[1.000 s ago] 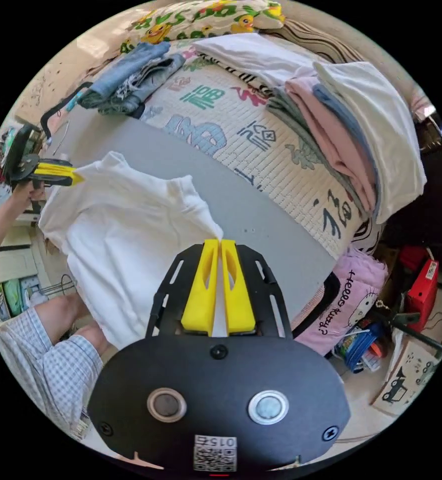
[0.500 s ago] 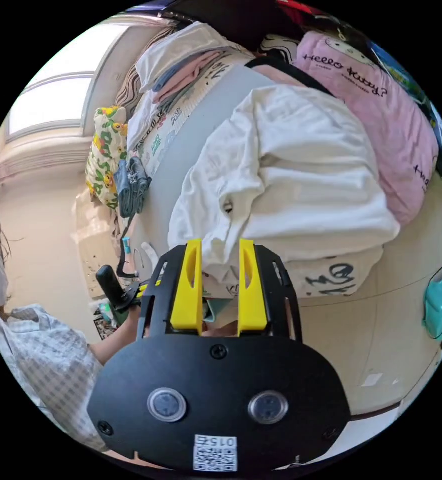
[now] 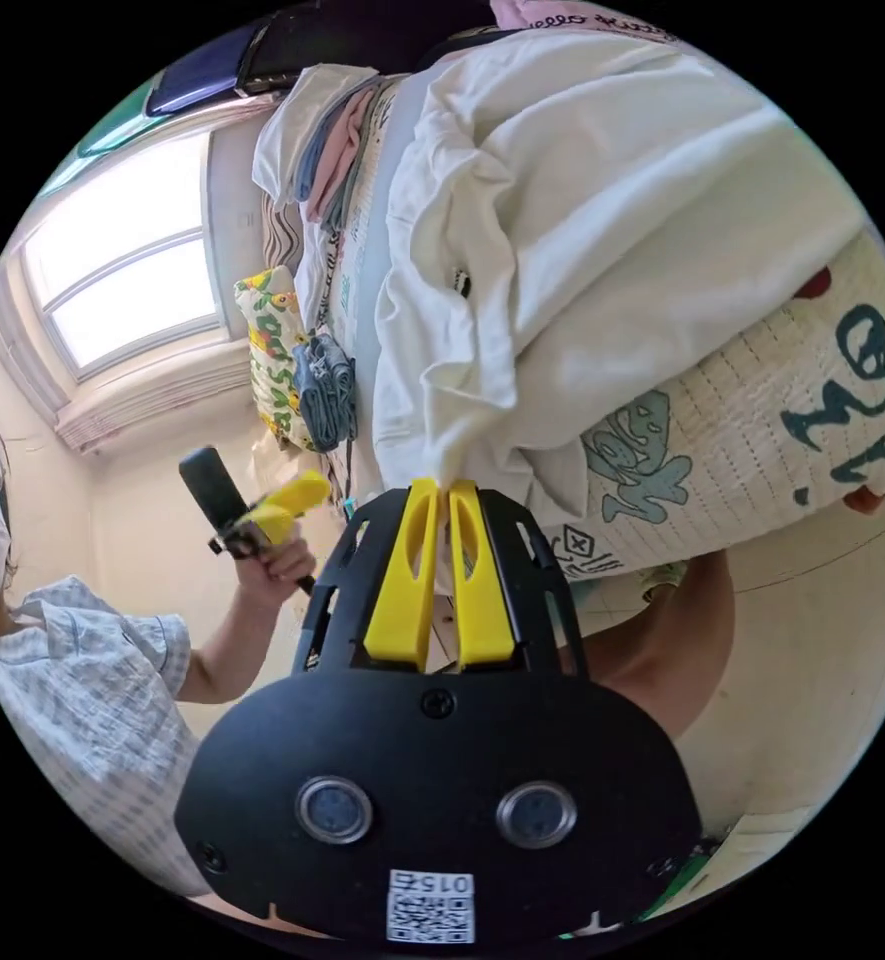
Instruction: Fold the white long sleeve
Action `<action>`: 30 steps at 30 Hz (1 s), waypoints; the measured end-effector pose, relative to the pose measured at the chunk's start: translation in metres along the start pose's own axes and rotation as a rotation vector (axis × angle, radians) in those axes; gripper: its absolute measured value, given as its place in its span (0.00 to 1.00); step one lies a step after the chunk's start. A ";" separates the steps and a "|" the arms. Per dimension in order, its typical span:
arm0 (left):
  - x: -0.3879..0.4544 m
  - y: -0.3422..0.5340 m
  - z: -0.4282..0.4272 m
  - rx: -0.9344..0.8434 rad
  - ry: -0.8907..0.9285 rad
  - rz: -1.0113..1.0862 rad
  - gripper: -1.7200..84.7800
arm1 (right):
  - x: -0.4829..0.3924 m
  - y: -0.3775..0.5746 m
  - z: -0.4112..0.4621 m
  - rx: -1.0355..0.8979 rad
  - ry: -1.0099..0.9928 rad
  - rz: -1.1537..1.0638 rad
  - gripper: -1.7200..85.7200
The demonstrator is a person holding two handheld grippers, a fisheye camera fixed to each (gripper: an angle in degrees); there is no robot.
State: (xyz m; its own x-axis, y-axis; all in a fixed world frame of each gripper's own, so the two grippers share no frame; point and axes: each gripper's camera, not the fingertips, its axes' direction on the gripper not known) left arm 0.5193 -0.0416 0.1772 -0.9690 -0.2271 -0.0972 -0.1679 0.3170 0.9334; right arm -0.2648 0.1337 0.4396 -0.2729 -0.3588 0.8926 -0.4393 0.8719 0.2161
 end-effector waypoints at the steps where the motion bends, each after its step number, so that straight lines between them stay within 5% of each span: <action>1: 0.006 -0.030 -0.006 -0.004 -0.046 0.046 0.13 | 0.008 0.001 0.000 0.006 -0.005 0.004 0.03; 5: 0.047 -0.115 0.030 -0.170 -0.241 0.423 0.14 | 0.064 0.002 0.006 0.030 -0.050 0.018 0.03; 10: 0.083 -0.178 0.125 -0.654 -0.175 0.913 0.12 | 0.123 0.007 0.020 -0.011 -0.016 -0.042 0.03; 18: 0.132 -0.155 0.223 -1.149 -0.147 1.248 0.14 | 0.252 0.039 0.067 -0.023 -0.018 -0.053 0.02; 22: 0.123 -0.111 0.248 -1.474 -0.165 1.205 0.09 | 0.312 0.062 0.093 -0.015 -0.023 -0.032 0.02; 26: 0.120 -0.080 0.228 -1.398 -0.202 1.122 0.04 | 0.372 0.099 0.125 -0.002 0.025 -0.048 0.02; 30: 0.129 -0.037 0.138 -0.951 -0.275 1.012 0.02 | 0.420 0.145 0.138 0.092 0.131 -0.089 0.02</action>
State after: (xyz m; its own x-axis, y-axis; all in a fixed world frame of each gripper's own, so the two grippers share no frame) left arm 0.3757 0.0448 0.0827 -0.6176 -0.0602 0.7842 0.6879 -0.5246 0.5015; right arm -0.5610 0.0632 0.7913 -0.1182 -0.3814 0.9168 -0.5349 0.8024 0.2648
